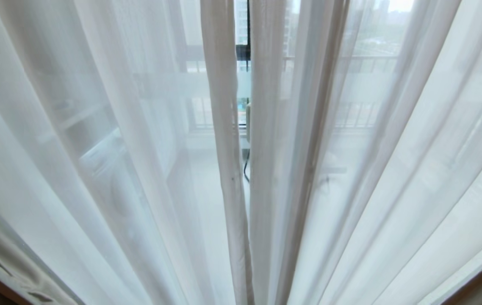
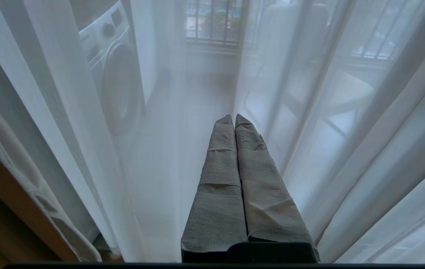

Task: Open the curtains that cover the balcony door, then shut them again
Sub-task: Pull the outer curtains open on both sides

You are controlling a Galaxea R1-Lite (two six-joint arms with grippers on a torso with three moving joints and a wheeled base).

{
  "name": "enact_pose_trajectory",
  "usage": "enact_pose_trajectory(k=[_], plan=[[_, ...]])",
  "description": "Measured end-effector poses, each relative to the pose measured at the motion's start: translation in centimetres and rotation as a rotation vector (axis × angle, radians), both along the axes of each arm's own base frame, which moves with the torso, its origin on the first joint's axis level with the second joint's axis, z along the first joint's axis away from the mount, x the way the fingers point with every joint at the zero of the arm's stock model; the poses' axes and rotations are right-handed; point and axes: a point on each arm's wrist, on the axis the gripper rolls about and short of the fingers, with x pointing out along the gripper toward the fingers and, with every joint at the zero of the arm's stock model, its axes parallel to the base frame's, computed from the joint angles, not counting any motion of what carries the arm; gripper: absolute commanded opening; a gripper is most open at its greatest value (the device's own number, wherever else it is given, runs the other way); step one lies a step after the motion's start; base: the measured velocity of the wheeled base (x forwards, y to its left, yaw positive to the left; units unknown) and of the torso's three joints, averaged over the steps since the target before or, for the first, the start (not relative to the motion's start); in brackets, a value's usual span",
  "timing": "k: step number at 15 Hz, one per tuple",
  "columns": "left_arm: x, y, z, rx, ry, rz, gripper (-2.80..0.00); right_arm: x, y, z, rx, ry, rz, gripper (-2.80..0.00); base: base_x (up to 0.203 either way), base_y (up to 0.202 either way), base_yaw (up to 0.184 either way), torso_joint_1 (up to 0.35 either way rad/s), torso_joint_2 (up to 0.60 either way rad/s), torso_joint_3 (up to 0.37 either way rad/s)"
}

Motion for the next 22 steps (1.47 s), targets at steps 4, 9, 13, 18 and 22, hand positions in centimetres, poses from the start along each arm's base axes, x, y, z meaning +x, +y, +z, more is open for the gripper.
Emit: enact_pose_trajectory(k=[4, 9, 13, 18, 22], plan=[[0.0, 0.0, 0.0, 0.0, 0.0, 0.0, -2.8, 0.0, 0.3, -0.5, -0.035, 0.025, 0.009, -2.8, 0.0, 0.0, 0.0, 0.0, 0.0, 0.0], [0.0, 0.0, 0.0, 0.0, 0.0, 0.0, -2.8, 0.3, 2.0, -1.5, -0.034, 0.032, 0.127, -2.8, 0.0, 0.0, 0.0, 0.0, 0.0, 0.0], [0.0, 0.0, 0.0, 0.0, 0.0, 0.0, -2.8, 0.0, 4.1, -2.7, -0.037, 0.032, 0.261, -2.8, 0.0, 0.0, 0.0, 0.0, 0.0, 0.0], [0.0, 0.0, 0.0, 0.0, 0.0, 0.0, -2.8, -1.3, 6.6, -5.3, -0.043, 0.049, 0.364, -2.8, 0.0, 0.0, 0.0, 0.0, 0.0, 0.0], [0.0, 0.0, 0.0, 0.0, 0.0, 0.0, -2.8, -4.1, 7.7, -9.5, -0.039, 0.112, 0.437, -2.8, 0.0, 0.0, 0.0, 0.0, 0.0, 0.0]])
